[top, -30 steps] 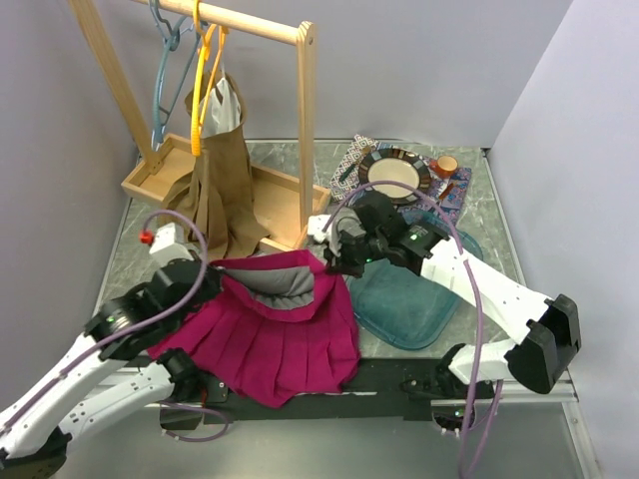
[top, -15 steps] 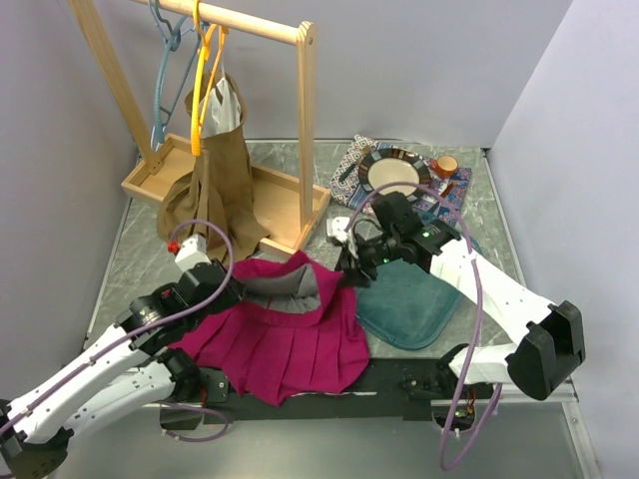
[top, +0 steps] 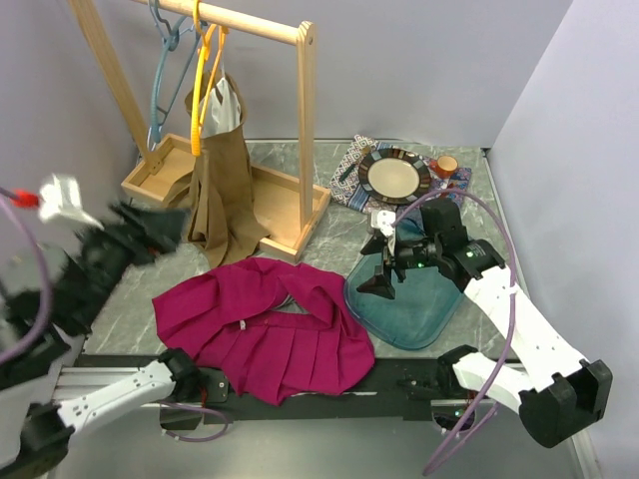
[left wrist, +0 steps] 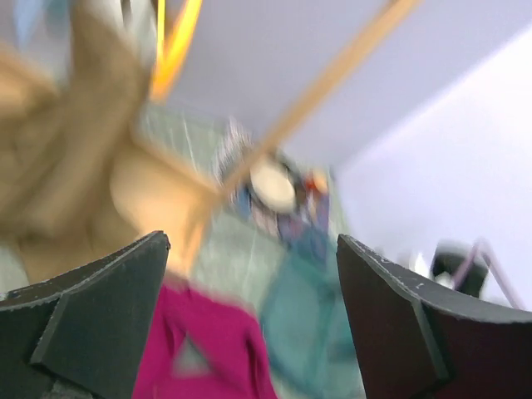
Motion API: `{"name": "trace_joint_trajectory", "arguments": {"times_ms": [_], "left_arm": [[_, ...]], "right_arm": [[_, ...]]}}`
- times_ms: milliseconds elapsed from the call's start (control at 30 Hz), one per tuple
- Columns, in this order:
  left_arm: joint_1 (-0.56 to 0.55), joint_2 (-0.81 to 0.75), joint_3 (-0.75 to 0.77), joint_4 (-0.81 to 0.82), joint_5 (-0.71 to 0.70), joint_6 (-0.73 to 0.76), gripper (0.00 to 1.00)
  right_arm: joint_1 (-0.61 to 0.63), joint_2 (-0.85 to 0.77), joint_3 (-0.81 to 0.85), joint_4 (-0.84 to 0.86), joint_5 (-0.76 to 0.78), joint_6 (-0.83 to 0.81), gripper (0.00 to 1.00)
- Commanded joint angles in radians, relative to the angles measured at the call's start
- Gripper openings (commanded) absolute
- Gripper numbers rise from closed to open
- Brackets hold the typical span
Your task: Place the skirt on the hanger
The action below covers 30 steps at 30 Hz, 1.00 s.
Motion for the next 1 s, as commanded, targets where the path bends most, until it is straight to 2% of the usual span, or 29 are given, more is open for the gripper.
{"name": "trace_joint_trajectory", "arguments": {"times_ms": [0,67,133,167,200,267,367,400,500,600,967], "left_arm": [[0.001,0.243,0.221,0.096,-0.172,0.307,0.89],[0.044,0.352,0.304,0.172,-0.175,0.406,0.89],[0.157,0.454,0.438,0.202,-0.09,0.443,0.88],[0.342,0.49,0.481,0.206,0.104,0.429,0.88],[0.439,0.524,0.556,0.203,0.195,0.385,0.84],[0.587,0.608,0.605,0.238,0.359,0.359,0.82],[0.693,0.689,0.665,0.289,0.502,0.307,0.76],[0.72,0.703,0.679,0.303,0.53,0.273,0.71],[0.834,0.74,0.641,0.361,0.672,0.21,0.61],[0.876,0.755,0.602,0.38,0.716,0.211,0.57],[0.914,0.82,0.53,0.371,0.799,0.256,0.54]], "right_arm": [[-0.011,-0.022,-0.03,0.03,-0.091,0.018,0.97],[-0.017,-0.03,-0.036,0.025,-0.097,0.012,0.97],[-0.017,-0.034,-0.039,0.022,-0.103,0.007,0.97],[-0.02,-0.043,-0.042,0.027,-0.101,0.007,0.97],[-0.02,-0.045,-0.042,0.025,-0.098,0.009,0.97],[-0.023,-0.053,-0.044,0.027,-0.095,0.009,0.96],[-0.03,-0.062,-0.048,0.028,-0.1,0.012,0.96],[-0.033,-0.065,-0.05,0.03,-0.101,0.013,0.96],[-0.034,-0.063,-0.052,0.024,-0.112,0.006,0.96],[-0.034,-0.056,-0.047,0.007,-0.12,-0.011,0.96],[-0.034,-0.06,-0.045,-0.004,-0.135,-0.016,0.95]]}}
